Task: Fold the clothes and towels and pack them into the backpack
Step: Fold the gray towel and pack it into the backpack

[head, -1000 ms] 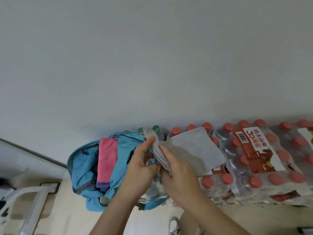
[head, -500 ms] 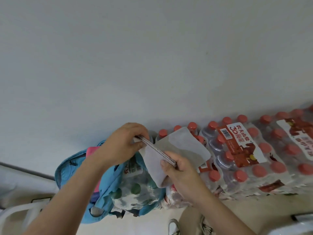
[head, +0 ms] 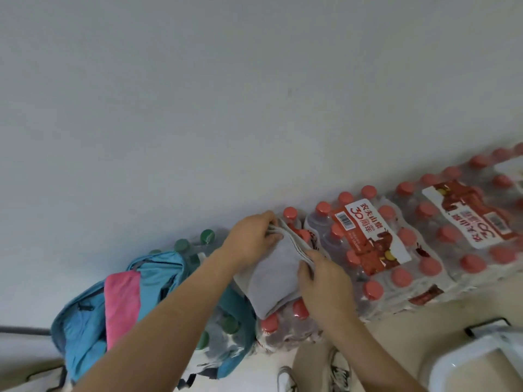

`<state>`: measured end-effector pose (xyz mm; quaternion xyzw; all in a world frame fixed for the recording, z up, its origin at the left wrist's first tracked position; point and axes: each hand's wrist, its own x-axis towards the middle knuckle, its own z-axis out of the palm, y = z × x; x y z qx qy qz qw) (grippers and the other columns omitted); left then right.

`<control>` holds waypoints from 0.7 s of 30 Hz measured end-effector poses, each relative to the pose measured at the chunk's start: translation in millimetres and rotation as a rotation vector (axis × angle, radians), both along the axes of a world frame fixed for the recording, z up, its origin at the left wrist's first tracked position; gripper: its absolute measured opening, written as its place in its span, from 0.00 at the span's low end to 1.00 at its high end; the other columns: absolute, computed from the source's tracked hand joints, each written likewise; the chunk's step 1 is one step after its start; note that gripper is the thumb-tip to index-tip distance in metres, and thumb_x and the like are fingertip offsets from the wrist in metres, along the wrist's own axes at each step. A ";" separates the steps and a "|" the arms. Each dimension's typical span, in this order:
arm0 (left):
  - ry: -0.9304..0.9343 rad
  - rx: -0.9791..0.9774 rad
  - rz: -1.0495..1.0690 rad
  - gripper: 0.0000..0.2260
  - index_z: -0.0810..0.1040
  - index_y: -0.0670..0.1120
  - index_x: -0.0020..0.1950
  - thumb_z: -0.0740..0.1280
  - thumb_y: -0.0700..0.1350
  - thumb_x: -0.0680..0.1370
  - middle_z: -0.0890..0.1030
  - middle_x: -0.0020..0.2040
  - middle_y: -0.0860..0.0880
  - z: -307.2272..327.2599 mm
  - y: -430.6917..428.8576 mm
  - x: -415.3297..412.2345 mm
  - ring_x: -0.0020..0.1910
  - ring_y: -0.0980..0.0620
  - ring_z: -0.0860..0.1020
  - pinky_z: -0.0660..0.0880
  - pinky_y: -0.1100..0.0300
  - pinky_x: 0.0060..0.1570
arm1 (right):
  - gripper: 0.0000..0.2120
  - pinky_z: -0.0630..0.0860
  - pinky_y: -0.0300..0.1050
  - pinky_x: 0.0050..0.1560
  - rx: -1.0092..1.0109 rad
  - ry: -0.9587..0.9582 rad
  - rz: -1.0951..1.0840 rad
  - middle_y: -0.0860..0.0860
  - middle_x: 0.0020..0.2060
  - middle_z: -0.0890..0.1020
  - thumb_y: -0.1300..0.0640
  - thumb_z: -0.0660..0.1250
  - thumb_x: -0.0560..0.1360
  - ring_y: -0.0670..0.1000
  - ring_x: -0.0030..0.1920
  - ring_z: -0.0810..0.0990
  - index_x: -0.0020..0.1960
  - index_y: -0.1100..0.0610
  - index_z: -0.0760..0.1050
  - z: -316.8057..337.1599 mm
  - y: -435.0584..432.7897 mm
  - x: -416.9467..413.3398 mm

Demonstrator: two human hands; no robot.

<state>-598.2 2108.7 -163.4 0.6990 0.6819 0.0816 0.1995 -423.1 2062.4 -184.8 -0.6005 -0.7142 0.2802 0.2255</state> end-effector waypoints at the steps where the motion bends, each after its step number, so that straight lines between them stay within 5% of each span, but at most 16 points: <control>1: 0.038 0.020 0.003 0.10 0.72 0.45 0.53 0.64 0.51 0.78 0.80 0.48 0.46 -0.7 0.9 2.0 0.47 0.45 0.77 0.73 0.53 0.45 | 0.07 0.76 0.48 0.40 -0.004 0.002 -0.011 0.51 0.40 0.81 0.56 0.62 0.77 0.53 0.40 0.79 0.51 0.55 0.76 -1.8 4.8 0.8; 7: 0.195 0.043 0.020 0.13 0.69 0.45 0.57 0.61 0.52 0.78 0.80 0.45 0.44 2.0 -14.7 7.1 0.45 0.41 0.78 0.70 0.53 0.37 | 0.08 0.75 0.46 0.42 -0.080 -0.002 0.147 0.54 0.42 0.83 0.61 0.63 0.74 0.56 0.44 0.81 0.51 0.56 0.79 1.9 31.5 12.6; 13: 0.141 -0.046 0.132 0.08 0.73 0.51 0.48 0.64 0.53 0.75 0.82 0.44 0.49 7.4 -65.2 13.1 0.43 0.47 0.79 0.71 0.57 0.38 | 0.11 0.65 0.37 0.35 -0.118 -0.178 0.460 0.47 0.46 0.82 0.57 0.62 0.74 0.48 0.44 0.78 0.54 0.51 0.78 12.9 52.7 22.3; 17: 0.060 -0.002 0.170 0.09 0.78 0.49 0.50 0.64 0.53 0.77 0.83 0.44 0.50 3.4 -67.2 13.1 0.43 0.49 0.79 0.74 0.57 0.40 | 0.07 0.63 0.30 0.33 -0.098 -0.124 0.424 0.44 0.42 0.81 0.51 0.64 0.75 0.43 0.40 0.76 0.49 0.50 0.78 7.6 49.3 20.8; 21: 0.000 0.006 0.228 0.09 0.78 0.48 0.50 0.63 0.52 0.78 0.83 0.45 0.49 -4.8 -57.5 13.6 0.44 0.49 0.79 0.75 0.56 0.44 | 0.06 0.69 0.38 0.40 0.005 -0.068 0.296 0.47 0.42 0.79 0.52 0.66 0.76 0.48 0.43 0.77 0.49 0.53 0.76 -3.4 40.8 18.8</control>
